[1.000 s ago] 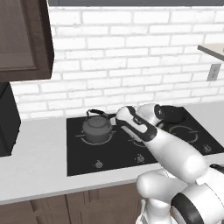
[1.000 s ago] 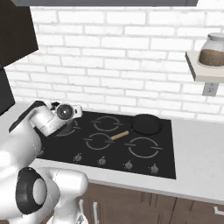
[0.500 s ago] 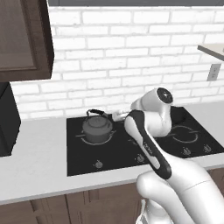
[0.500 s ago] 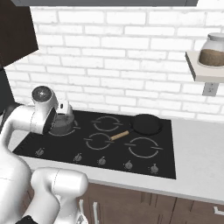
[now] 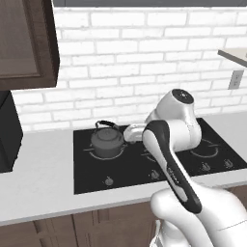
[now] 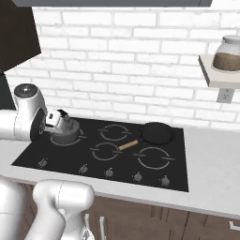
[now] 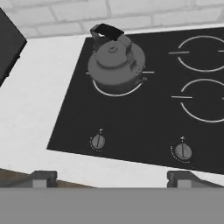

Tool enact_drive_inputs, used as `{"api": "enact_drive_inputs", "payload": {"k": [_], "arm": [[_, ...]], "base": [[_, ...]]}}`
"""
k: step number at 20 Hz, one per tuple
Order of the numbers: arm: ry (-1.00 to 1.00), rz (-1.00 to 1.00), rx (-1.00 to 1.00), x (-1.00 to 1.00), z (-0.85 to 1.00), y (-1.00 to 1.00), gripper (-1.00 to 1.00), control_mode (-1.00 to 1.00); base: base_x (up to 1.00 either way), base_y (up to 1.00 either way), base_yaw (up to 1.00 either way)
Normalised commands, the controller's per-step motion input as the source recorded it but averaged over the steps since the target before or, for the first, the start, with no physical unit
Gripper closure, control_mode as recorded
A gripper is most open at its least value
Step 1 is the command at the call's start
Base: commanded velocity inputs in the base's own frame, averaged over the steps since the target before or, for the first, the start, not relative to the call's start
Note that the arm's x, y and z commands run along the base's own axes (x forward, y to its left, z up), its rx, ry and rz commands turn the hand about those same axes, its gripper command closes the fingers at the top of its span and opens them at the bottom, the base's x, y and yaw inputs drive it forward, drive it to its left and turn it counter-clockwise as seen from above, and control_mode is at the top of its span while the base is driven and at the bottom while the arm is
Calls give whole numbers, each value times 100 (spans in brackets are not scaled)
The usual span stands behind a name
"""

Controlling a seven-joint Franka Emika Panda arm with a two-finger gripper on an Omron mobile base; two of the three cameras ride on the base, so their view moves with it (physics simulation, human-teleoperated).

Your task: Pick the kettle from the counter and place it on a stove burner. Then turn the burner on.

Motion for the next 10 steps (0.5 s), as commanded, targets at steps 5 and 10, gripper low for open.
{"api": "enact_drive_inputs", "payload": {"k": [5, 10], "arm": [[3, -8, 1, -61, -43, 12, -100, -100], [7, -5, 0, -19, -54, 5, -100, -100]], "base": [[0, 0, 0], [0, 0, 0]]}}
